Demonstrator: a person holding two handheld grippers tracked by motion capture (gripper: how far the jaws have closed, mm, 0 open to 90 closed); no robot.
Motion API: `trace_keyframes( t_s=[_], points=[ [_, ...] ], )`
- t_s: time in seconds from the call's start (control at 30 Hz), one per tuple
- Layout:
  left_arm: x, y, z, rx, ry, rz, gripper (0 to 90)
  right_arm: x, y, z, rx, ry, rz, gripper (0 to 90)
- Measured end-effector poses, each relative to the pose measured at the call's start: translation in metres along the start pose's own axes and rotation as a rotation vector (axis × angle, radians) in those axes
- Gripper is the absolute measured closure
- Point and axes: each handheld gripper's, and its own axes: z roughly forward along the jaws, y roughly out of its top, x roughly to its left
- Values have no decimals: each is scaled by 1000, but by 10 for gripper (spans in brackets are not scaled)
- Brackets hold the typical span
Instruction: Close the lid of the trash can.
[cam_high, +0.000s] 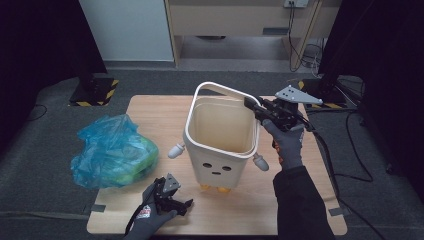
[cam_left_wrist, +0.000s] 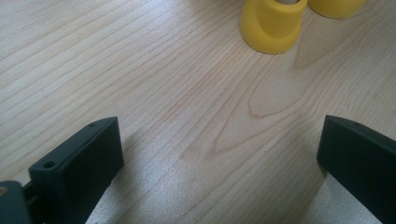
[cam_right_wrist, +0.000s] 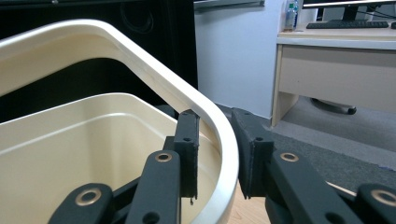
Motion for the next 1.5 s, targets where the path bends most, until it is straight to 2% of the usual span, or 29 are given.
trace_keyframes(
  t_s=[0.53, 0.7, 0.8, 1.17, 1.5],
  points=[
    [0, 0, 0, 10, -2, 1, 0, -4, -4, -7, -26, 14, 3, 645],
    [0, 0, 0, 10, -2, 2, 0, -4, -6, -8, -36, 29, 14, 715],
    [0, 0, 0, 10, -2, 1, 0, -4, -5, -8, -39, 37, 16, 723],
    [0, 0, 0, 0, 1, 3, 0, -7, 11, -9, -9, 72, 62, 731],
    [0, 0, 0, 0, 1, 3, 0, -6, 14, -2, 29, 61, 59, 721]
  ],
)
